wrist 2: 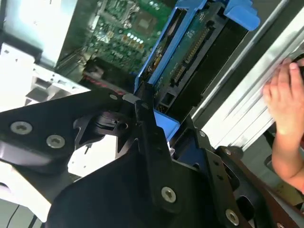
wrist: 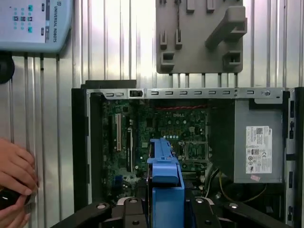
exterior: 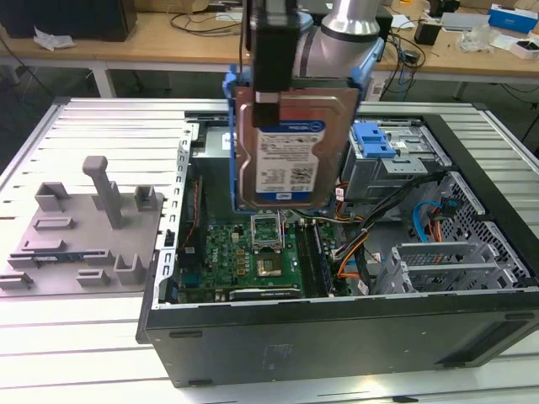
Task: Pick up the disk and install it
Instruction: 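Pick up the disk, then insert the disk into the insertion slot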
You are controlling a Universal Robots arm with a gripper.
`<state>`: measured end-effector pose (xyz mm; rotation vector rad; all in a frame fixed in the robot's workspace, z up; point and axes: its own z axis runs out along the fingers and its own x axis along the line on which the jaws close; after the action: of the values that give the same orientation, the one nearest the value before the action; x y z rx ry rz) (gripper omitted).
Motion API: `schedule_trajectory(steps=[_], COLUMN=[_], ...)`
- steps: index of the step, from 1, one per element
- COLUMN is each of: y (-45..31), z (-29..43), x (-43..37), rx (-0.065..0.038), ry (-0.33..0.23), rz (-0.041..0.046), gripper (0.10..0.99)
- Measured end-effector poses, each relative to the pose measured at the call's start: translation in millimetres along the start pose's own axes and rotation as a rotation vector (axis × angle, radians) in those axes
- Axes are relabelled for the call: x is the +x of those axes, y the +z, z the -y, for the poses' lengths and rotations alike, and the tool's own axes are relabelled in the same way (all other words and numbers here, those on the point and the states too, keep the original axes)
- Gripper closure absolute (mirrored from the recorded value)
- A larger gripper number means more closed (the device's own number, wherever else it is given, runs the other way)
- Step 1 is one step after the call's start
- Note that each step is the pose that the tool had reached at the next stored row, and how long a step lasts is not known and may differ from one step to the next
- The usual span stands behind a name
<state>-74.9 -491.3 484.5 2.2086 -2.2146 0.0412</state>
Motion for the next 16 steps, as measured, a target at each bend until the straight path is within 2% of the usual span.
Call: schedule_trajectory(steps=[3,6,7,8,16], y=[0.4,0.7,0.8,0.9,1.0], z=[13.8,24.7,30.6,33.0,33.6], x=[9.4,17.0,20.9,22.7,24.4], rx=[0.000,0.000,0.000,0.000,0.000], ry=[0.000,0.000,0.000,0.000,0.000], rz=[0.0000,0.0000,-0.0001,0.0000,0.0000], gripper=[0.722,0.722,0.722,0.722,0.722])
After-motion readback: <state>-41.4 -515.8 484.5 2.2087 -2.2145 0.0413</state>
